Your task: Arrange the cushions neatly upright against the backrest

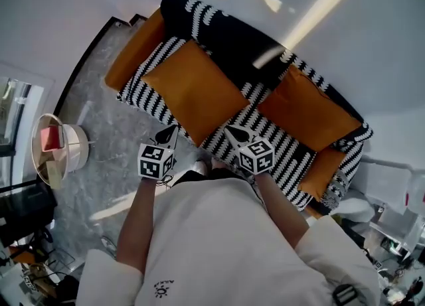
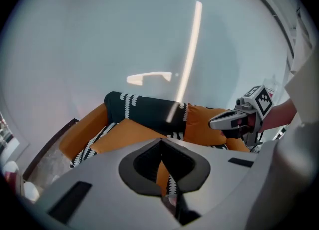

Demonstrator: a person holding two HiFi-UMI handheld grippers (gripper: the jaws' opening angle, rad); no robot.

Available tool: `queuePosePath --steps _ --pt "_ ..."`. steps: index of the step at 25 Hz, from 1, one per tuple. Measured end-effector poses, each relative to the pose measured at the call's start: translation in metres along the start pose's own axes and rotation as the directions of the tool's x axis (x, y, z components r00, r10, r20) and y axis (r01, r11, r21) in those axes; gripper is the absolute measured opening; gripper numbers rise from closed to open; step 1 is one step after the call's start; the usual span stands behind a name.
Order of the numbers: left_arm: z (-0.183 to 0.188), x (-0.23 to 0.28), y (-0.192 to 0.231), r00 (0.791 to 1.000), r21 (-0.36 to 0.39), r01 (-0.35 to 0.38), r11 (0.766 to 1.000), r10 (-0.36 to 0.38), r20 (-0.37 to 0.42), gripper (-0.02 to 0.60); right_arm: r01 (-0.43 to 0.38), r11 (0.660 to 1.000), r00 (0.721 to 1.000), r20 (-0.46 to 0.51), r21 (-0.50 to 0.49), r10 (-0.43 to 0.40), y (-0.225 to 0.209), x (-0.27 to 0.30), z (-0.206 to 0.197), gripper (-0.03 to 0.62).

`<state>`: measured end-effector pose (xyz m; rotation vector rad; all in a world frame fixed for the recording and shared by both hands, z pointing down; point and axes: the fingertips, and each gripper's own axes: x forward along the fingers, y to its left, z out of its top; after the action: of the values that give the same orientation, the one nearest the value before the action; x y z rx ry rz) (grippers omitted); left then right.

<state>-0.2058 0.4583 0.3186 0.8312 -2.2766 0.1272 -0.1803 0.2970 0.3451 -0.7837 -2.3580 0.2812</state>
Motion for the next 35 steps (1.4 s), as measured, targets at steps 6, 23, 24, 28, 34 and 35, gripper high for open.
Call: queuePosePath --steps 6,23,24,28,34,35 --pt "0.024 0.016 0.023 1.000 0.012 -0.009 1.000 0.009 -0.012 0.017 0.003 0.997 1.000 -0.010 0.071 -0.002 -0.023 0.015 0.004 0.023" --pt "0.030 0.098 0.190 0.955 0.246 0.247 0.937 -0.192 -0.224 0.017 0.303 0.913 0.952 -0.043 0.275 -0.303 -0.023 0.091 -0.015 0.023" --pt "0.029 0.100 0.201 0.949 0.256 0.271 0.928 -0.213 -0.233 0.017 0.322 0.899 0.945 -0.044 0.298 -0.324 -0.016 0.098 -0.016 0.023" --pt "0.028 0.107 0.247 0.926 0.284 0.339 0.897 -0.265 -0.268 0.017 0.404 0.839 0.909 -0.057 0.364 -0.413 0.005 0.128 -0.016 0.023" --pt "0.009 0.134 0.279 0.875 0.296 0.428 0.854 -0.309 -0.373 0.017 0.508 0.754 0.848 -0.088 0.416 -0.522 0.014 0.132 -0.020 0.023" --pt "0.006 0.140 0.282 0.867 0.291 0.437 0.851 -0.312 -0.388 0.017 0.523 0.738 0.838 -0.098 0.428 -0.537 0.014 0.129 -0.025 0.023"
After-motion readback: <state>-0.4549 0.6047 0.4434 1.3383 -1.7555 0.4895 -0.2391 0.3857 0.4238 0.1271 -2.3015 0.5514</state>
